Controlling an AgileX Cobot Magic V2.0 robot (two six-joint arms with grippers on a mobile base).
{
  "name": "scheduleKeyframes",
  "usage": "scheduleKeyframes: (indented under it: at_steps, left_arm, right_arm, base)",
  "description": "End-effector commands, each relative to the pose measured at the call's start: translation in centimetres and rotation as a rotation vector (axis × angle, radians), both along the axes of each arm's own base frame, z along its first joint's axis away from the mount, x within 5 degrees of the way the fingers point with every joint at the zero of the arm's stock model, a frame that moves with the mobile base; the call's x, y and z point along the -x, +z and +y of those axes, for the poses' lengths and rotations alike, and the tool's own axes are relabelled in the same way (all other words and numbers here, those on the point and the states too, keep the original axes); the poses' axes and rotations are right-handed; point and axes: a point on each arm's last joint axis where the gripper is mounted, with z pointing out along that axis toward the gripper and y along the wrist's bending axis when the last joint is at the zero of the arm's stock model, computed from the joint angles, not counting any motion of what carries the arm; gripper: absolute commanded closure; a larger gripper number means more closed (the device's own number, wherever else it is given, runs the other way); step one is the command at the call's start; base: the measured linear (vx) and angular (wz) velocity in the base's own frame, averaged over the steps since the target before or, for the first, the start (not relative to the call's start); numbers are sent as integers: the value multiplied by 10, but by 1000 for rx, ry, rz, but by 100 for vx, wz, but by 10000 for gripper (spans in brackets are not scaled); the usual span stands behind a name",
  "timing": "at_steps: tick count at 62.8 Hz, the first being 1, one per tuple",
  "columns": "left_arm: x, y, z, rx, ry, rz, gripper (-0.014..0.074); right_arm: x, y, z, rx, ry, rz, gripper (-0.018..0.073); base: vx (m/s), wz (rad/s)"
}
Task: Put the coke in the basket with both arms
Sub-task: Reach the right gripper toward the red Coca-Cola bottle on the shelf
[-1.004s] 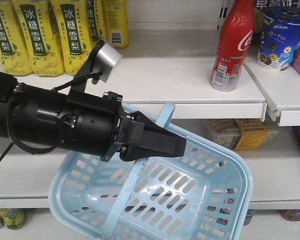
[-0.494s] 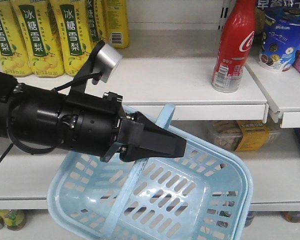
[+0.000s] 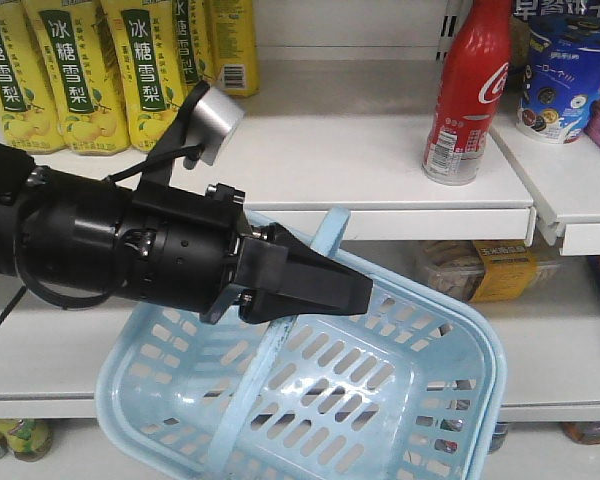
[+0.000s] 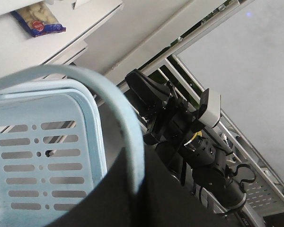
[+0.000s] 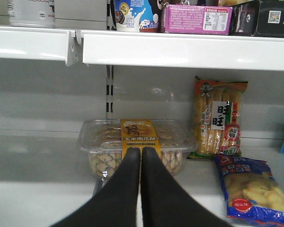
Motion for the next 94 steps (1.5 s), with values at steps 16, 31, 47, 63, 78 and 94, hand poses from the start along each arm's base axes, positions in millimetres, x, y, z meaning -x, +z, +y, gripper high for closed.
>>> scheduleKeyframes:
  at_steps: [16, 31, 47, 63, 78, 94]
  left_arm:
    - [6, 24, 3, 98, 28, -43, 603]
    - [6, 24, 3, 98, 28, -43, 603]
    - [6, 24, 3, 98, 28, -43, 603]
    - [6, 24, 3, 98, 28, -43, 603]
    - [6, 24, 3, 98, 28, -43, 603]
    - [6, 24, 3, 98, 28, -43, 603]
  right_arm:
    - [1, 4, 0, 14, 1, -77, 565]
    - [1, 4, 0, 15, 1, -78, 565]
    - [3, 14, -3, -824, 52, -212, 565]
    - [5, 20, -10, -1205, 62, -315, 565]
    - [18, 72, -2, -937, 147, -355, 565]
    - [36, 155, 1, -666, 122, -329, 564]
  base:
    - [0, -1]
    - [0, 0]
    - [0, 0]
    - [0, 0]
    - [0, 0]
    - [0, 0]
